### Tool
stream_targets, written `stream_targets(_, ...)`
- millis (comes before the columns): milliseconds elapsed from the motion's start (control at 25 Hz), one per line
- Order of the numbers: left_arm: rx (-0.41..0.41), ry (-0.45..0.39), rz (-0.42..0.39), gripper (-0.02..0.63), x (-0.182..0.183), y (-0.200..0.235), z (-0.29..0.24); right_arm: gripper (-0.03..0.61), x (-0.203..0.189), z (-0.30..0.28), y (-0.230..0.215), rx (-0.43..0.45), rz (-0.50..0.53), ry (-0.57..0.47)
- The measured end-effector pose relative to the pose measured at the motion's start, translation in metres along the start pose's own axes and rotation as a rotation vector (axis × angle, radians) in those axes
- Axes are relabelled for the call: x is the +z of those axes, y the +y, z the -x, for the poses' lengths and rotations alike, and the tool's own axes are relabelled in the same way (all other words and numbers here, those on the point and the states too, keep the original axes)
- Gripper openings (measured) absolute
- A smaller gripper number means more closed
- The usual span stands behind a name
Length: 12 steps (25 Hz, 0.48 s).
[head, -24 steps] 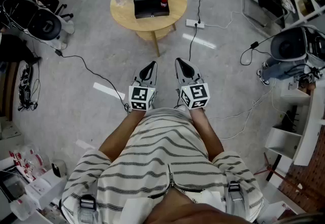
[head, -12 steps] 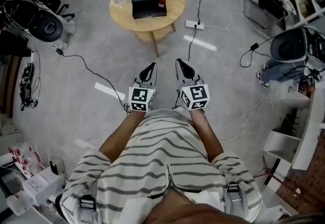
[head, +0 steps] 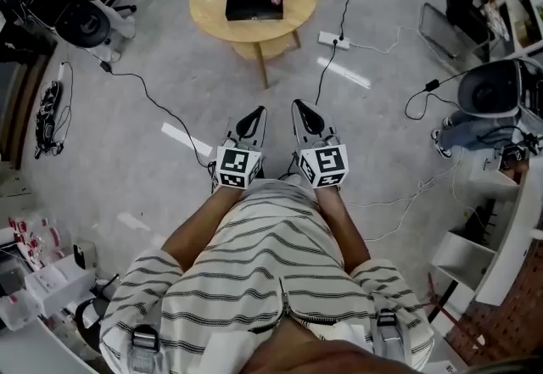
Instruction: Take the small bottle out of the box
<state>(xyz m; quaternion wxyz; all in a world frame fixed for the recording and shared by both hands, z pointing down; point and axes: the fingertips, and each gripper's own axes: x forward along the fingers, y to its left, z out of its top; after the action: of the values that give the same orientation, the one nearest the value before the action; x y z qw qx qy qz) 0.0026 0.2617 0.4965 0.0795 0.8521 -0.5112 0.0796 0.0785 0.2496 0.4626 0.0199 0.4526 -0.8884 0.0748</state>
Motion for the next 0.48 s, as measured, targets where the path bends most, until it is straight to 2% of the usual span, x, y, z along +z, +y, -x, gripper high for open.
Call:
stream_targets(200, -0.025, 0.018, -0.018, 0.021, -0.006, -0.016, -0.008, 0.017, -0.008, 0.002, -0.013, -0.010, -0.023, 0.015)
stream_targets(480, -0.041, 0.012, -0.006, 0.021, -0.003, -0.002, -0.051, 0.018, -0.012, -0.024, -0.030, -0.005, 0.001, 0.052)
